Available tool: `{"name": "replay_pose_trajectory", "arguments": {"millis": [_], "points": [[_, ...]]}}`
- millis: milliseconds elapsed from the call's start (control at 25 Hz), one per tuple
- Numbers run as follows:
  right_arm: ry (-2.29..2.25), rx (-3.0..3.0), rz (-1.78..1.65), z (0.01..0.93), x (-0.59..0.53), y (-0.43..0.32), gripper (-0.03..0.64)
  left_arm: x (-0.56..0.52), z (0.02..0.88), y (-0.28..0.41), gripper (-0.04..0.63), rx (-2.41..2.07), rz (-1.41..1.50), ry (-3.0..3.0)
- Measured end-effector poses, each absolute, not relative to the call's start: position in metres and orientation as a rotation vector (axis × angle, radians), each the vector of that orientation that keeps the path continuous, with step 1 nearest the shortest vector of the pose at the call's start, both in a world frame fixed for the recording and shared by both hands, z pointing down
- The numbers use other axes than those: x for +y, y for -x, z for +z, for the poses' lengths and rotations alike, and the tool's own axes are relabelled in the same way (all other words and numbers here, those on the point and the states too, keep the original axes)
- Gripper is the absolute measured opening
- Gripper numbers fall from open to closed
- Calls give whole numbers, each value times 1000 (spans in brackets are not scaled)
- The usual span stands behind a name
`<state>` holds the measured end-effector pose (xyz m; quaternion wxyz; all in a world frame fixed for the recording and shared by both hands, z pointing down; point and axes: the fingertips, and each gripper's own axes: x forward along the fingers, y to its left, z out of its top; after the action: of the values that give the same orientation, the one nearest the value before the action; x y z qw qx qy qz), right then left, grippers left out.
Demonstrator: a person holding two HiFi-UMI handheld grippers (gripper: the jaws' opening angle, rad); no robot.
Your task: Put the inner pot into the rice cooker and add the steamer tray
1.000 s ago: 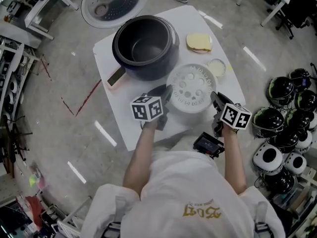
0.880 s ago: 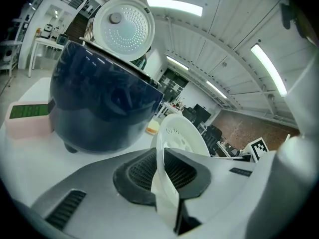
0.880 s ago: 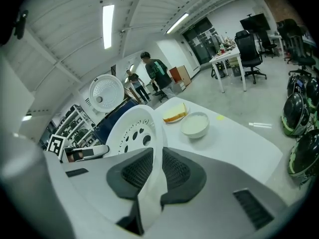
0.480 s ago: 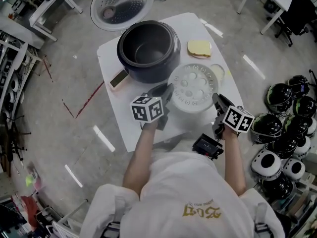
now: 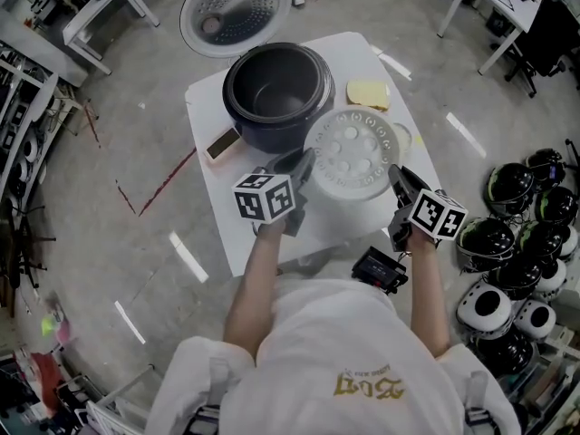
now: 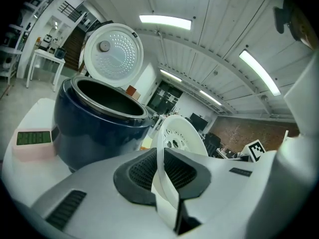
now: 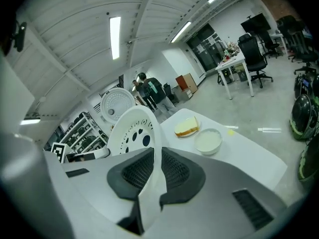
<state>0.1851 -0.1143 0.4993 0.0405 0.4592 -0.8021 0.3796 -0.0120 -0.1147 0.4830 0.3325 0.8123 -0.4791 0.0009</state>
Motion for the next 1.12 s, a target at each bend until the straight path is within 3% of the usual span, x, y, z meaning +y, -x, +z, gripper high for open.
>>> {"name": "replay_pose_trajectory", "arguments": {"millis": [1120], "points": [[-1191, -2655, 1013, 435, -142, -112, 57, -104, 424, 81, 58, -1463, -167, -2085]]}}
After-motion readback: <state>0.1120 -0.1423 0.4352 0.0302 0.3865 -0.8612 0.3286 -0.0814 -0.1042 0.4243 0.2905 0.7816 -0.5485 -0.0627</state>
